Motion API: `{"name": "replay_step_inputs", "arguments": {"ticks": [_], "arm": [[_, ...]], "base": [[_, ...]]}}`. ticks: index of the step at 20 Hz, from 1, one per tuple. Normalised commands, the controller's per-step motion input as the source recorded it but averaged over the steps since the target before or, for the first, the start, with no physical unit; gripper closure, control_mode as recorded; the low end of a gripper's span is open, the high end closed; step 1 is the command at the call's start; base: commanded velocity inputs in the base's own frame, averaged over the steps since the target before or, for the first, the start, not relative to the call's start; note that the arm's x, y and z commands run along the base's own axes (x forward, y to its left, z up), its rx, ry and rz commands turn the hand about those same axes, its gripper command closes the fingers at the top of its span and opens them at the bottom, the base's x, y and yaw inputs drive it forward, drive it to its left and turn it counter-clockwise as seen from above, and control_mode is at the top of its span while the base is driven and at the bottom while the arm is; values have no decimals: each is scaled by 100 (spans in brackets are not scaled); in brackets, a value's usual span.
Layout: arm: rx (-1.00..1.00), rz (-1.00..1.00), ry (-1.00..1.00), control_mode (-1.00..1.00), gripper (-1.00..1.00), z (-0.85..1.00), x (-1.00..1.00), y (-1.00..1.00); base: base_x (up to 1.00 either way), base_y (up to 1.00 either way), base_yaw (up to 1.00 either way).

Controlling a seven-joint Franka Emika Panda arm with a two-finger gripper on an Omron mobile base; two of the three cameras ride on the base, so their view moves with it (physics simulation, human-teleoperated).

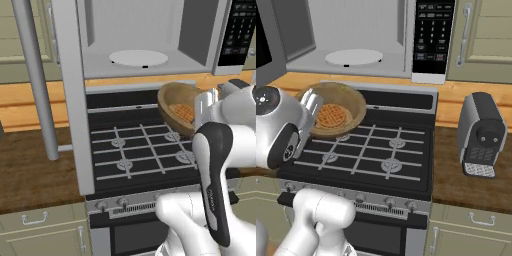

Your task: Open the microwave, place the bowl with waffle inside the microwave, then close the microwave door and turn it on.

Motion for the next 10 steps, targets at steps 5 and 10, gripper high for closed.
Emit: {"name": "replay_step_inputs", "arguments": {"ticks": [5, 10], "arm": [[-40, 13, -16, -100, 100, 41, 18, 1], [-17, 16, -9, -100, 100, 45, 32, 0]], "base": [[0, 0, 0], [0, 0, 0]]}}
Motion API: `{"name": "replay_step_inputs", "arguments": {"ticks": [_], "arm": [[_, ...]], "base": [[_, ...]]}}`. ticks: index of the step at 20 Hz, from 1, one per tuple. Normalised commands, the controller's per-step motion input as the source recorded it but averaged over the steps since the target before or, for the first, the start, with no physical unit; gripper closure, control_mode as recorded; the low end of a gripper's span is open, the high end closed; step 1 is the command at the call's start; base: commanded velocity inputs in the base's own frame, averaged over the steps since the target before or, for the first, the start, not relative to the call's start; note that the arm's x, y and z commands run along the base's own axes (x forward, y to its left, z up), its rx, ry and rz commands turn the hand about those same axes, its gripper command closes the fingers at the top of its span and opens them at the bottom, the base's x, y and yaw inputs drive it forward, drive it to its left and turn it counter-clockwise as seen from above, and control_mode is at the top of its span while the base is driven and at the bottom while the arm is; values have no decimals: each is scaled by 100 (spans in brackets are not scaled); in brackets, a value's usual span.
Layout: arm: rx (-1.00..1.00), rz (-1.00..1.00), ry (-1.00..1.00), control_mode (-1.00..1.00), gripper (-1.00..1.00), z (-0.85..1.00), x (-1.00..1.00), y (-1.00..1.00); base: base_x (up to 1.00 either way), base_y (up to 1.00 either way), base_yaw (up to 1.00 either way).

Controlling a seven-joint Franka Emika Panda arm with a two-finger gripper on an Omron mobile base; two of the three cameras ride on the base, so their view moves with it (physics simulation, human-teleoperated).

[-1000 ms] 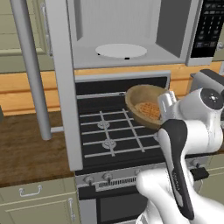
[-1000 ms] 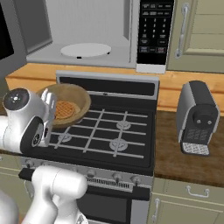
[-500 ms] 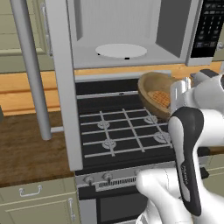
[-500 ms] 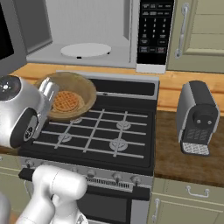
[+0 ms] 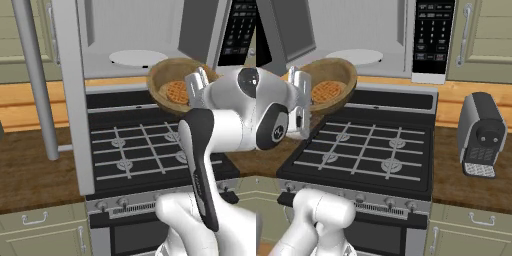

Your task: Open the microwave, place the bowl with waffle inside the microwave, then close the microwave door and turn it on.

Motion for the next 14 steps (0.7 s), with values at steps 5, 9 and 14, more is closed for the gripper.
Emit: {"name": "replay_step_inputs", "arguments": {"ticks": [5, 9, 14], "arm": [[3, 19, -11, -100, 100, 38, 46, 4], [0, 0, 2, -100, 100, 8, 80, 17], [2, -7, 3, -100, 100, 2, 67, 2]], "base": [[0, 0, 0], [0, 0, 0], [0, 0, 0]]}}
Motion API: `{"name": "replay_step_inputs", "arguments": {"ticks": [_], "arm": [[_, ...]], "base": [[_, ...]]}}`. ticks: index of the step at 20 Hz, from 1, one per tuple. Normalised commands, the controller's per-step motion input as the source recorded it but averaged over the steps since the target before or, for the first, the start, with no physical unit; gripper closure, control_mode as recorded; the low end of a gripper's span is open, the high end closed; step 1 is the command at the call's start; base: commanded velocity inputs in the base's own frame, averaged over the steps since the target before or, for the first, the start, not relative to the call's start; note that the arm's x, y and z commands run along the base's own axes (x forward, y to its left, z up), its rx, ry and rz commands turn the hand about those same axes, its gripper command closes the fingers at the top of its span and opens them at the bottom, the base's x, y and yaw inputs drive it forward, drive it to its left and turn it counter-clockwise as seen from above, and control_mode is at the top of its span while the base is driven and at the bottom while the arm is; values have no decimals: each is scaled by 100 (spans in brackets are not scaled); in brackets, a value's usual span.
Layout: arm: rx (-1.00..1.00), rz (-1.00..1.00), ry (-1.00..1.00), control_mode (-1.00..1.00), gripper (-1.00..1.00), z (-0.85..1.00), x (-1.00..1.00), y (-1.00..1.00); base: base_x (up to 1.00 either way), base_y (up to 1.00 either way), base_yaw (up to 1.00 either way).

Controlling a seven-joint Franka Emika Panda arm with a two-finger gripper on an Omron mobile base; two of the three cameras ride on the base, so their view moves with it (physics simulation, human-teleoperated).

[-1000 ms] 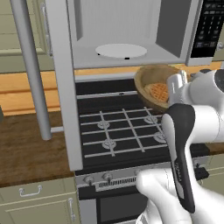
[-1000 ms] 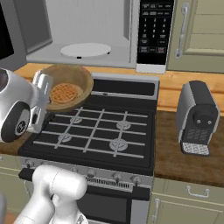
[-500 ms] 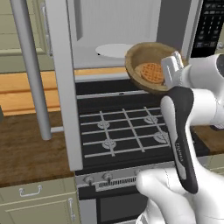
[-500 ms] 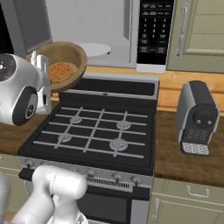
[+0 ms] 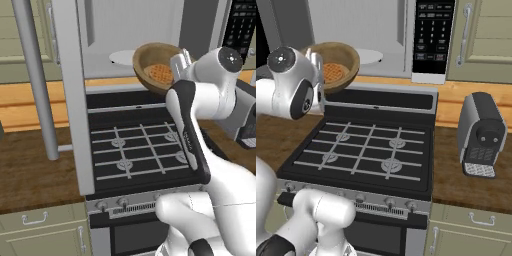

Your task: Open the microwave, place the bowl with waffle inside the microwave, then close the microwave door and turn it on.

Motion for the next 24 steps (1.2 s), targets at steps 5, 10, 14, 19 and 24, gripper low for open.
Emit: {"name": "replay_step_inputs", "arguments": {"ticks": [5, 10, 14, 19, 24], "arm": [[2, -2, 8, -100, 100, 17, 48, 0], [0, -3, 11, -100, 100, 26, 49, 0], [0, -6, 0, -100, 100, 20, 43, 0], [0, -6, -3, -100, 100, 9, 41, 0], [0, -4, 1, -100, 100, 7, 63, 0]], "base": [[0, 0, 0], [0, 0, 0], [0, 0, 0], [0, 0, 0], [0, 0, 0]]}}
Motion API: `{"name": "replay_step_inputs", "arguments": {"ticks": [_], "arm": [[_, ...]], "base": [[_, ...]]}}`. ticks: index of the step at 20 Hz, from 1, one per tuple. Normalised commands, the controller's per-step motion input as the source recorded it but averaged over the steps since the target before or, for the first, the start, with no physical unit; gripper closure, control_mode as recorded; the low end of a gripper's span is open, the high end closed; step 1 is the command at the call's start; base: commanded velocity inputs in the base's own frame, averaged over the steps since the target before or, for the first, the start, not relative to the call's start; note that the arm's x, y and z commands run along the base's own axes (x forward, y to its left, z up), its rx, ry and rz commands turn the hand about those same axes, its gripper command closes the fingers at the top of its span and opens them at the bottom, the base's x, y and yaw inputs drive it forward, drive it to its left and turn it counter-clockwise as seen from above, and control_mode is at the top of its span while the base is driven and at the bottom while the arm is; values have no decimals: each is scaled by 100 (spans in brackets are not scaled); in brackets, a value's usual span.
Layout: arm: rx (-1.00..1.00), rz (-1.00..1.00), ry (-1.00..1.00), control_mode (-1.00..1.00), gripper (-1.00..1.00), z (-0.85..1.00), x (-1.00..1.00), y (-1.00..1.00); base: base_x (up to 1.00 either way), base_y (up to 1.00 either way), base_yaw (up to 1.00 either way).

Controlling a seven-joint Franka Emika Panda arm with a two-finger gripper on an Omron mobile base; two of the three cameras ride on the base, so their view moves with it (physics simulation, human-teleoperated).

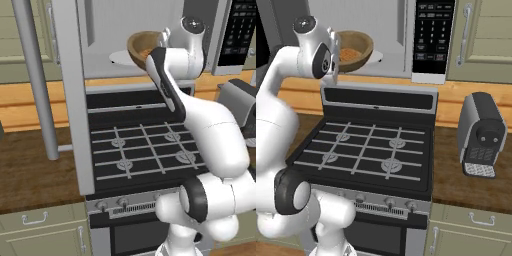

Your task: Open the microwave, place the bowl with waffle inside the microwave, then close the microwave door and turn it on.

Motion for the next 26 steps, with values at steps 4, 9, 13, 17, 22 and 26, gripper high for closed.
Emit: {"name": "replay_step_inputs", "arguments": {"ticks": [4, 9, 13, 17, 22, 26], "arm": [[0, 0, 0, -100, 100, 21, 68, 0], [-2, 0, 1, -100, 100, 2, 74, 0], [-3, 0, 5, -100, 100, 1, 80, 0], [-2, 0, 7, -100, 100, 0, 78, 0], [-1, 0, 4, -100, 100, -11, 66, 8], [0, 0, 7, -100, 100, -23, 62, 11]], "base": [[0, 0, 0], [0, 0, 0], [0, 0, 0], [0, 0, 0], [0, 0, 0], [0, 0, 0]]}}
